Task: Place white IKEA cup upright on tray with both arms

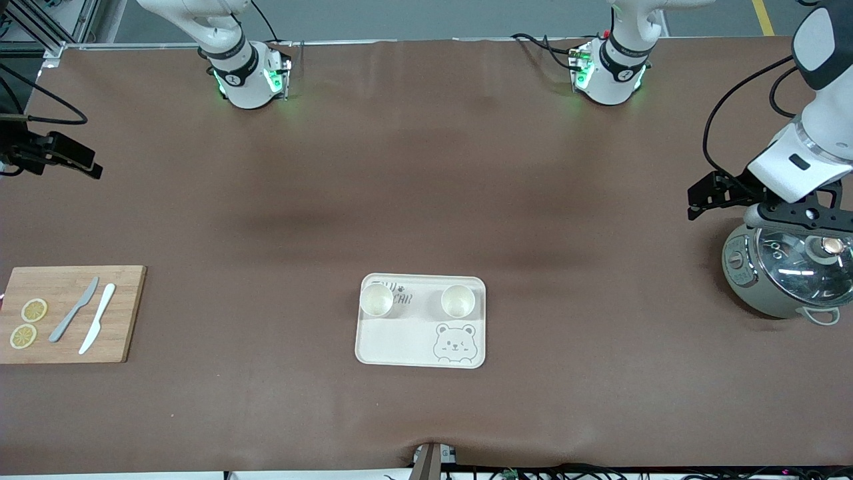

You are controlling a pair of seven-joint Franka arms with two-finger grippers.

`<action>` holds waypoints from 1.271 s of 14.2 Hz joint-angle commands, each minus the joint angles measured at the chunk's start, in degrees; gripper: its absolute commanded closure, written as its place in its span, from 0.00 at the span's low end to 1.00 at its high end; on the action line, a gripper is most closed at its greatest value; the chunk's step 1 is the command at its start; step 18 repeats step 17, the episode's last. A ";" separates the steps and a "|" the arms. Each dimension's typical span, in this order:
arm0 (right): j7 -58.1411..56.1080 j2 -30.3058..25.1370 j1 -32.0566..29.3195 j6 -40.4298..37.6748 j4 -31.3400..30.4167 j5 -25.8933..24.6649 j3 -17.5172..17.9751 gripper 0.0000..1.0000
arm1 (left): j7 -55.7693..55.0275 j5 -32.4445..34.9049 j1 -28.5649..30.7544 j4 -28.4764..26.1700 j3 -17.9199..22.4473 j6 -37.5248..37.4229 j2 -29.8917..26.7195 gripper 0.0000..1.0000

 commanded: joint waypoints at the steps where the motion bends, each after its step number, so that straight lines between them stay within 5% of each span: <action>1: -0.08 -0.21 -0.36 -1.75 2.33 -0.96 0.80 0.00 | -0.47 0.50 -0.16 0.69 0.37 -1.26 -0.24 0.00; 18: 0.19 -0.03 -0.88 -2.80 3.84 -1.05 0.63 0.00 | -3.01 1.12 -0.68 0.51 -0.15 -2.14 -0.24 0.00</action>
